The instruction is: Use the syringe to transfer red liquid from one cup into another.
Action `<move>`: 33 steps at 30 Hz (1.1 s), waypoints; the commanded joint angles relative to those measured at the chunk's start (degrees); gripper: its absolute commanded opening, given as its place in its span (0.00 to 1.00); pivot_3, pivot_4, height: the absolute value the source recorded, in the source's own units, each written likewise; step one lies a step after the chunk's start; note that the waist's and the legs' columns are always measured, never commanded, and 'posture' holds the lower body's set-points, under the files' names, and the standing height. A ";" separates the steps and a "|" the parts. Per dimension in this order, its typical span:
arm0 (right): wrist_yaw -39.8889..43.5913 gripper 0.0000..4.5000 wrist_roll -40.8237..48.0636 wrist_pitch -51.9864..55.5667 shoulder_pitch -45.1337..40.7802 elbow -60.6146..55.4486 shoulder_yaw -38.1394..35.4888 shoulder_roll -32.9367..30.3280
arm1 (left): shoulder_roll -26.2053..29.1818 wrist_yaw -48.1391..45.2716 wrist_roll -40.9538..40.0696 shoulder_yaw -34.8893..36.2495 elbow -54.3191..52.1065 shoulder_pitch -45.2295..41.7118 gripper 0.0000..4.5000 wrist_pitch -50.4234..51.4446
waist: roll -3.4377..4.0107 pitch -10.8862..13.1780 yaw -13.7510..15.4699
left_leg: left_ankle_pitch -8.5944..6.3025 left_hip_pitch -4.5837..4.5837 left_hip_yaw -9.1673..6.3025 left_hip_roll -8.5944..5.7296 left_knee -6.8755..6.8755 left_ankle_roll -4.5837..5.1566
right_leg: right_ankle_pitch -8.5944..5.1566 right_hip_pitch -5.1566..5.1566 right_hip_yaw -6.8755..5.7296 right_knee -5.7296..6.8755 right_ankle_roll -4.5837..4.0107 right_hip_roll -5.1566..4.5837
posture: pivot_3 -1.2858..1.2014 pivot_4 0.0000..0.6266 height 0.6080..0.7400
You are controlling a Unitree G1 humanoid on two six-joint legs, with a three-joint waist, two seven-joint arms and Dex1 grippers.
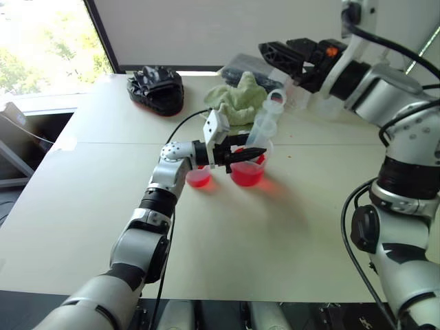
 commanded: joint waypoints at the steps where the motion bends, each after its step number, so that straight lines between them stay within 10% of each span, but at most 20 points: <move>1: 0.76 0.98 0.67 -0.23 -0.74 -2.43 -0.91 -0.70 | -0.32 0.18 -0.58 -0.23 0.17 0.28 0.31 0.01 | 0.00 0.00 0.02 | 0.00 0.00 0.00 0.00 0.00 0.00 | 0.00 0.00 0.00 0.00 0.00 -0.01 | 0.52 0.24 0.88; 33: -1.03 0.98 1.17 0.82 5.09 -4.94 -4.91 -3.04 | -0.81 17.78 -11.69 10.10 -9.06 -6.94 0.31 10.58 | -0.01 0.01 -0.05 | 0.06 -0.05 0.00 0.02 -0.07 -0.10 | 0.00 -0.04 0.00 0.00 0.00 0.01 | 0.52 0.24 0.88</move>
